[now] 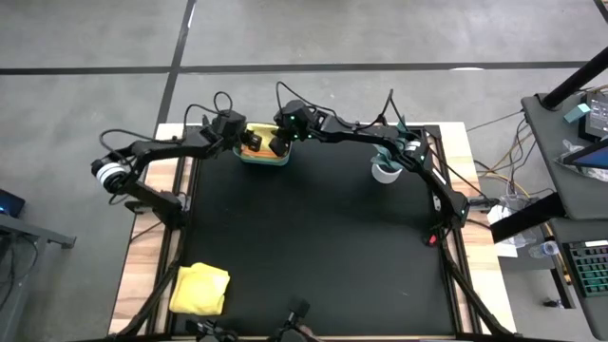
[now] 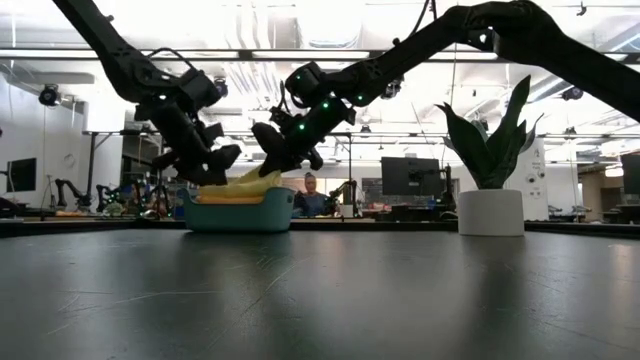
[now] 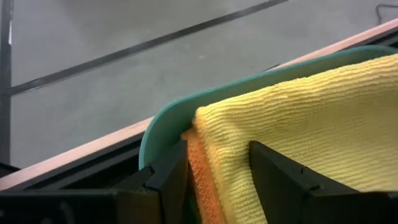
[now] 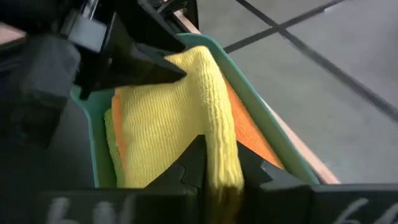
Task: Fold microfiber towels
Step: Put the right yellow microfiber cloth into the blue bin
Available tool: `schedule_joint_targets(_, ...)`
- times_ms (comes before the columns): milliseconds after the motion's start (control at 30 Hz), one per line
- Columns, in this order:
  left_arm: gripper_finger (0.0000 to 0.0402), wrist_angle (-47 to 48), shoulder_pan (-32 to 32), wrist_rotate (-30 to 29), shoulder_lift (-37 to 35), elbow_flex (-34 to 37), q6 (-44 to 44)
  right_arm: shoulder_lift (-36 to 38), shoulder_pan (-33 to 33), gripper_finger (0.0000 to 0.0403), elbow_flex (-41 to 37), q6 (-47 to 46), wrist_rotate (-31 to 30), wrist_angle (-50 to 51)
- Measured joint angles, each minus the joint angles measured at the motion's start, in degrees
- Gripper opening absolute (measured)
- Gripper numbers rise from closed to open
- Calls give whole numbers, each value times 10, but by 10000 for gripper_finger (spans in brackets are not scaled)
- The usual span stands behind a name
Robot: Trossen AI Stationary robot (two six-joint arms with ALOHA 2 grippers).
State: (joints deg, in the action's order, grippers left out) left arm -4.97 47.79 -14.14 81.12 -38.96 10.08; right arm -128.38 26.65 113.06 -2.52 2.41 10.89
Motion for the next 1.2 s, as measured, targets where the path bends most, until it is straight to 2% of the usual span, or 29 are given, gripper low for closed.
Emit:
schedule_joint_targets(100,155,0,0,-8,10,0,0,0,0,47,0,-27,0,7)
schedule_joint_targets(233,155,0,1,-10,17,0,0,0,2,79,0,-46,-2,6)
schedule_joint_targets(433,155,12,1,-12,9,0,-5,7,8,128,0,-36,-44,13)
schedule_joint_targets(667,155,13,1,-12,-8,-5,-20,33,18,143,0,-14,-45,40)
schedule_joint_targets(833,155,12,1,21,-49,-7,-60,55,19,126,0,10,-24,41)
schedule_joint_targets(1000,155,13,1,169,-88,-7,-160,54,19,81,0,26,97,31)
schedule_joint_targets(1067,151,17,1,216,-90,-3,-199,45,19,50,0,28,116,25)
schedule_joint_targets(1133,140,16,2,230,-87,0,-225,33,18,20,0,35,116,17)
schedule_joint_targets(1200,123,15,3,231,-75,0,-235,22,17,14,0,31,115,13)
